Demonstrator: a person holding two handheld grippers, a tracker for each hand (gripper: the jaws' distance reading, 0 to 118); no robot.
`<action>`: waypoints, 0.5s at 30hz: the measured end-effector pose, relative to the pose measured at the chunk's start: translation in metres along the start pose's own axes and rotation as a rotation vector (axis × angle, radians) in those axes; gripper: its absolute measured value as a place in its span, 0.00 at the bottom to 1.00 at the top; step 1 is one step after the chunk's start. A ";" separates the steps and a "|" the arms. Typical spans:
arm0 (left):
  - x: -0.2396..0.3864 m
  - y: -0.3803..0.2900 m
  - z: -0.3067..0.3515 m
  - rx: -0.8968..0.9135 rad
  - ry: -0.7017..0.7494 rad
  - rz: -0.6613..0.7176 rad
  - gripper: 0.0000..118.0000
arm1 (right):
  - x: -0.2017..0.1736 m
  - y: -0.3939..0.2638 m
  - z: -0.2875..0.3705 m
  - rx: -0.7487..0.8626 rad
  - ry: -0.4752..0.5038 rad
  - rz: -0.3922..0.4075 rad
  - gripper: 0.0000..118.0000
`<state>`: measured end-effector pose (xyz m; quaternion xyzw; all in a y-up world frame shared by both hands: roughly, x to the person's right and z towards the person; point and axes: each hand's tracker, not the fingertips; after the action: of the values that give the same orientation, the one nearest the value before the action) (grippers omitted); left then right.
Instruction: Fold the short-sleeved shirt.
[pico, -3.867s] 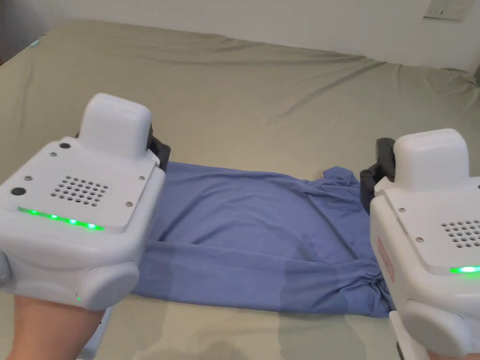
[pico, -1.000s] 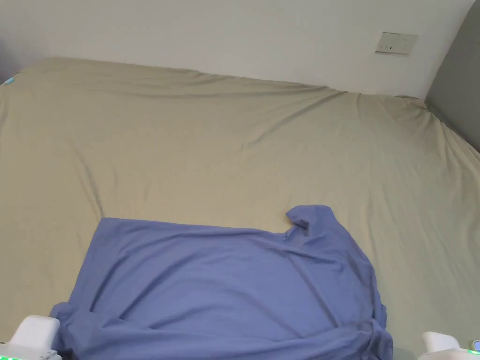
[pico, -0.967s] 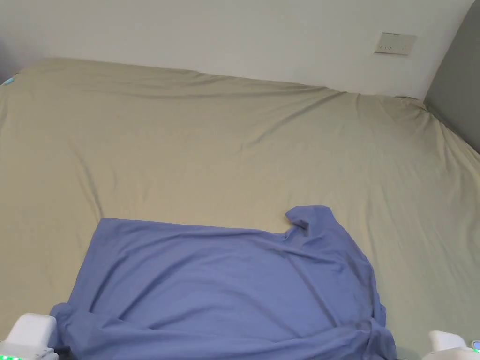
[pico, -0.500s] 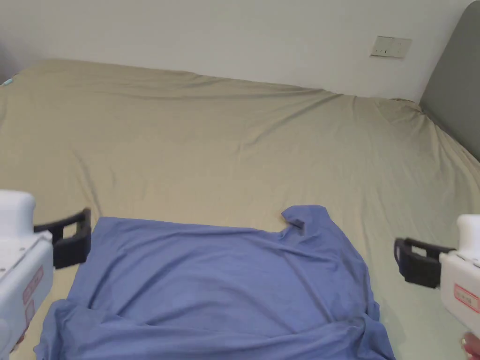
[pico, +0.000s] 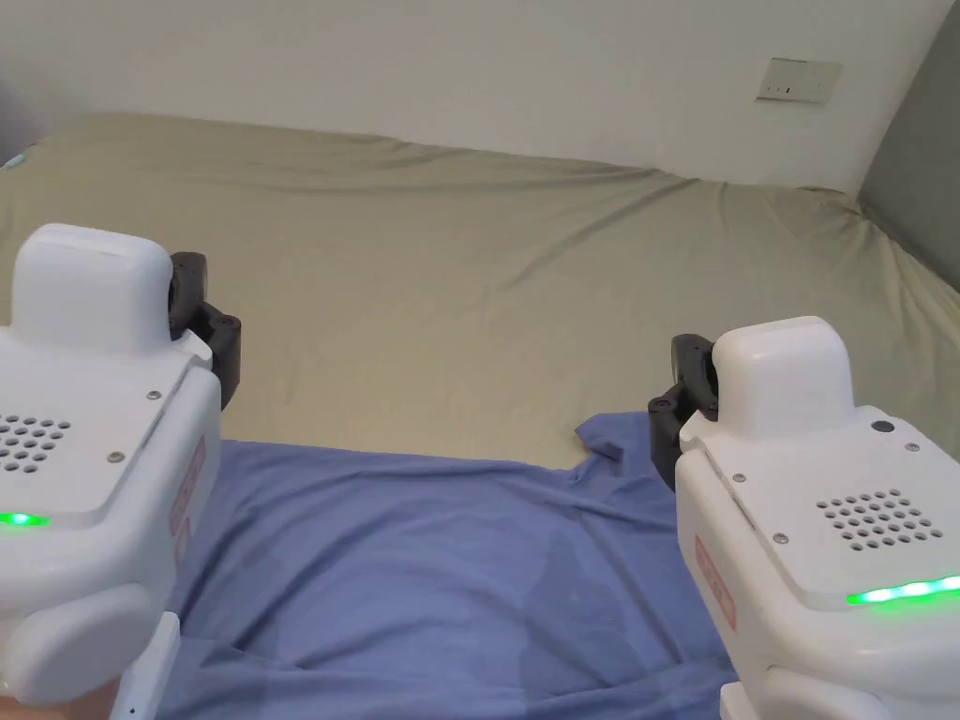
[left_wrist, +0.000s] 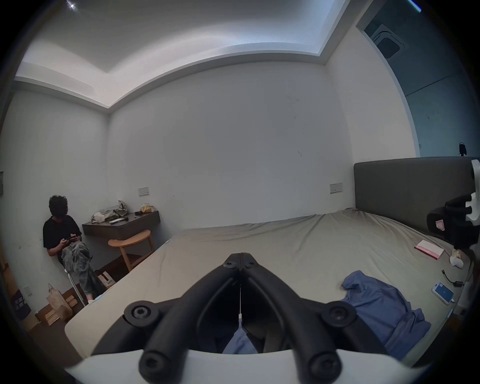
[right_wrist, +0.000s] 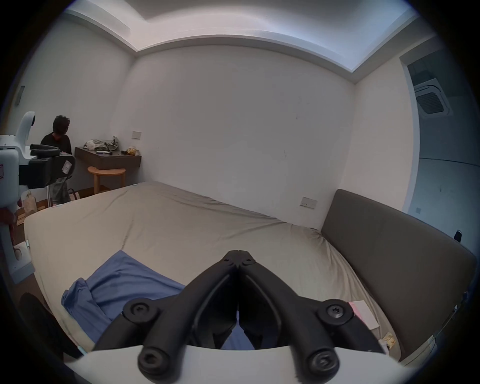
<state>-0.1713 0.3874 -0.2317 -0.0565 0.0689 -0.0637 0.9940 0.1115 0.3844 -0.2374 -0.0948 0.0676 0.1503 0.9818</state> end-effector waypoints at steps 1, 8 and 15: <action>0.002 -0.006 -0.005 -0.015 -0.003 -0.014 0.00 | -0.002 -0.004 -0.005 -0.009 0.002 0.010 0.01; -0.005 -0.113 -0.085 -0.394 -0.078 -0.045 0.00 | 0.010 -0.053 -0.050 -0.159 0.020 -0.029 0.01; -0.043 -0.211 -0.211 -0.721 -0.051 0.005 0.57 | 0.042 -0.089 -0.089 -0.290 -0.017 -0.057 0.01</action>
<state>-0.2692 0.1630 -0.4086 -0.4051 0.0622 -0.0315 0.9116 0.1695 0.2943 -0.3160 -0.2361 0.0343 0.1314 0.9622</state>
